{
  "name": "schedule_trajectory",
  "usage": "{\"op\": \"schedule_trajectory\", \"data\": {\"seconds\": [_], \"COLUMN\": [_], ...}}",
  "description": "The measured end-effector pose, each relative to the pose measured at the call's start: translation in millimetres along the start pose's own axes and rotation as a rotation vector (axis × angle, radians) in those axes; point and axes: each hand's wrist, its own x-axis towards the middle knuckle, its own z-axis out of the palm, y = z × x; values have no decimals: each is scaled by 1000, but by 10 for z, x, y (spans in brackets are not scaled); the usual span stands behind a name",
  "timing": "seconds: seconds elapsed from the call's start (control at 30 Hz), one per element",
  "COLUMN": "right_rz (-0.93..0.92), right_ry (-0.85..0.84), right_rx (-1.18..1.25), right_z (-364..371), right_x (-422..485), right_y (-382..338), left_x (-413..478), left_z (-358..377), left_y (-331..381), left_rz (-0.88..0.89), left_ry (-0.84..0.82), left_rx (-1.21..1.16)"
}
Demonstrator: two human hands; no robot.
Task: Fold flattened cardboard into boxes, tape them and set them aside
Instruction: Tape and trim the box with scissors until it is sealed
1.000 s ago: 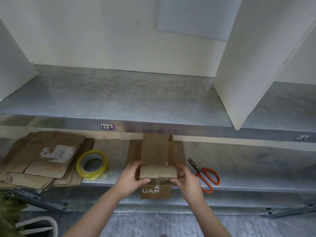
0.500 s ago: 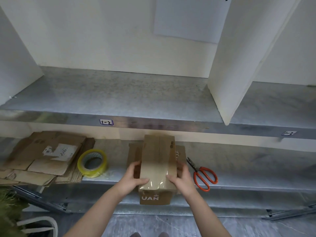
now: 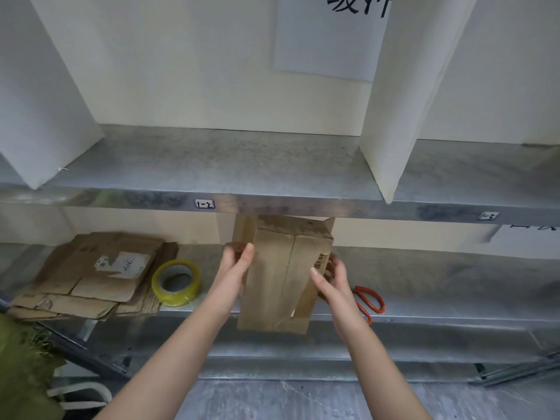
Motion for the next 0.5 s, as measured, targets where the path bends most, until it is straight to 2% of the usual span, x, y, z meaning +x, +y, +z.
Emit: {"op": "schedule_trajectory", "data": {"seconds": [0.13, 0.27, 0.4, 0.5], "right_rz": [13, 17, 59, 67], "right_ry": [2, 62, 0, -18], "right_rx": [-45, -140, 18, 64], "right_z": [35, 85, 89, 84], "right_x": [-82, -134, -228, -299], "right_y": [-250, -226, -153, -165], "left_x": [-26, -121, -175, -222], "left_z": [-66, -95, -102, -142], "left_y": [90, 98, 130, 105], "left_rz": [16, -38, -50, -45], "left_ry": [-31, -87, -66, -121], "left_rx": [89, -43, 1, -43]}}
